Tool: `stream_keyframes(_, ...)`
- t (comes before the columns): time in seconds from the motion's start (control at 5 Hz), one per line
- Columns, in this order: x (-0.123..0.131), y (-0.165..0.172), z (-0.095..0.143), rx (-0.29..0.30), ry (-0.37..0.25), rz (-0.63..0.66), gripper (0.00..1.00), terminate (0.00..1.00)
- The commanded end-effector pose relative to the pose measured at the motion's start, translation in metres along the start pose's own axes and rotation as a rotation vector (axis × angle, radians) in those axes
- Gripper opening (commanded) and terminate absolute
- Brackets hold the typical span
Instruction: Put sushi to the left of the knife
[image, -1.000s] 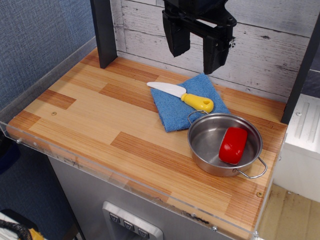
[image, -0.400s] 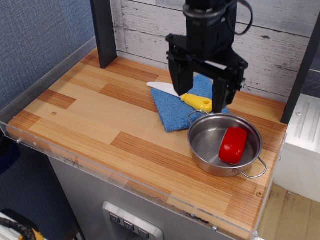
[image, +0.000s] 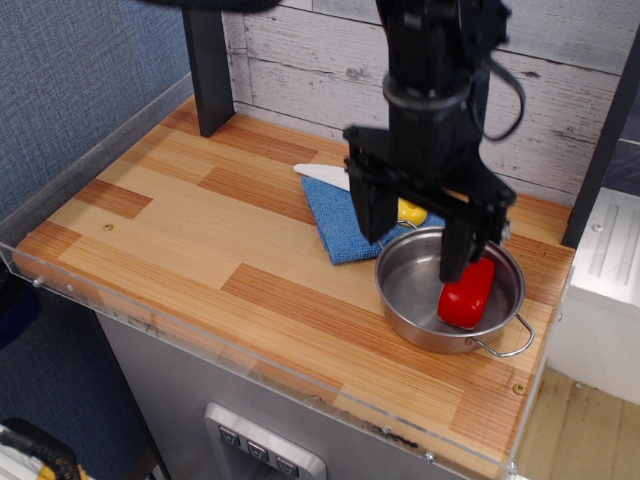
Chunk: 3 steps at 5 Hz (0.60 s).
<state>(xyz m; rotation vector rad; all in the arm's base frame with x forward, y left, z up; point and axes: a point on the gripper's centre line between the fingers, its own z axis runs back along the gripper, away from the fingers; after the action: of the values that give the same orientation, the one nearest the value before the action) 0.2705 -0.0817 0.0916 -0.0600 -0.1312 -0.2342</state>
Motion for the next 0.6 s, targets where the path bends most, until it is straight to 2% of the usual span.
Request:
stream_keyframes(0.0, 0.011, -0.002, -0.004, 0.036, -0.086, 0.061, 1.0, 0.0)
stream_keyframes(0.4, 0.028, -0.008, -0.03, 0.048, -0.064, 0.091, 1.0, 0.0)
